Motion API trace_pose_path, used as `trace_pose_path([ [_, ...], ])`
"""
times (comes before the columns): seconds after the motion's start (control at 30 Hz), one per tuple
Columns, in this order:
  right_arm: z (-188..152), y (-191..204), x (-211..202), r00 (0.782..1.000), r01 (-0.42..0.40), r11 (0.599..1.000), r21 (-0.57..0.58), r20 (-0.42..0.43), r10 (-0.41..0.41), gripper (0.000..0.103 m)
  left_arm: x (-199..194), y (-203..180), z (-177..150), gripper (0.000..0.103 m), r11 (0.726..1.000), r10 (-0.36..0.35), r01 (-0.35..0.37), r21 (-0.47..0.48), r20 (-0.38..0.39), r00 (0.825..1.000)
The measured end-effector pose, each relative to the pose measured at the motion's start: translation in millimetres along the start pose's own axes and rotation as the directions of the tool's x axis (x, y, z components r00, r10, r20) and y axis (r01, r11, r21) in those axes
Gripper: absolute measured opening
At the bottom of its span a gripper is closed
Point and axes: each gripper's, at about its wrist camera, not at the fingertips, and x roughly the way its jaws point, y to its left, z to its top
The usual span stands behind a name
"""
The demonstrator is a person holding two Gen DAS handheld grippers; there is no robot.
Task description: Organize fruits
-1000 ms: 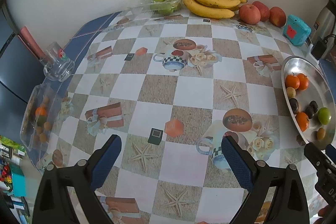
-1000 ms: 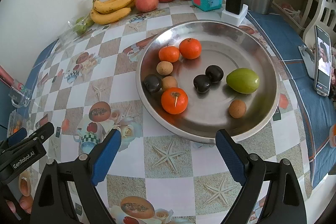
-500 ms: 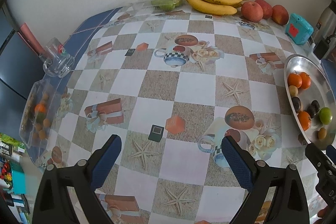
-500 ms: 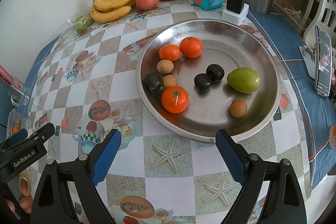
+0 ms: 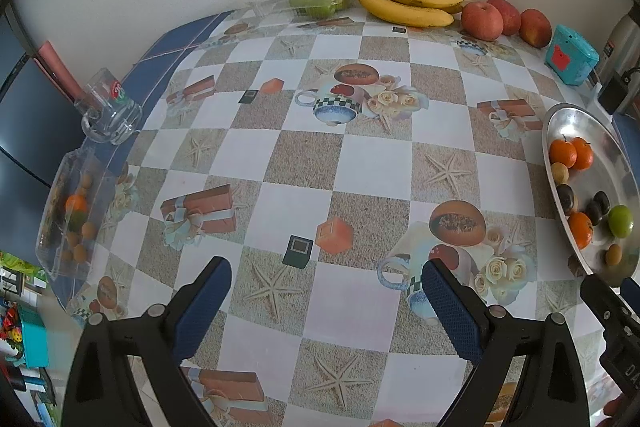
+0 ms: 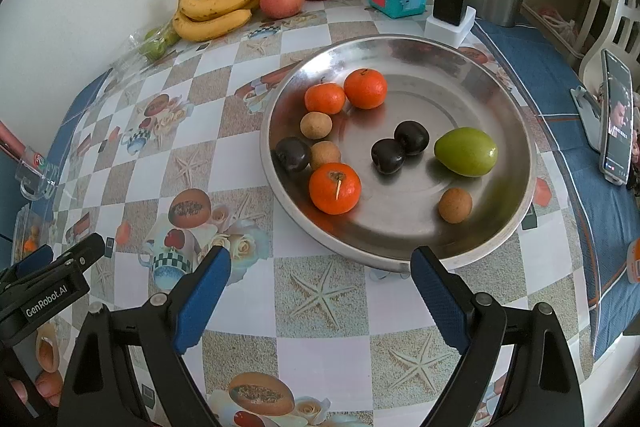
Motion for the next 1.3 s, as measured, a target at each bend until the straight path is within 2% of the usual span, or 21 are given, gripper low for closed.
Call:
trace_pose_path([
  [1.3,0.8,0.8,0.5,1.000,0.001,1.000,-0.001,-0.003,-0.001,0.092,4.0,2.1,-1.6,0.098,1.000,0.001,-0.001,-0.004,-0.022,1.000],
])
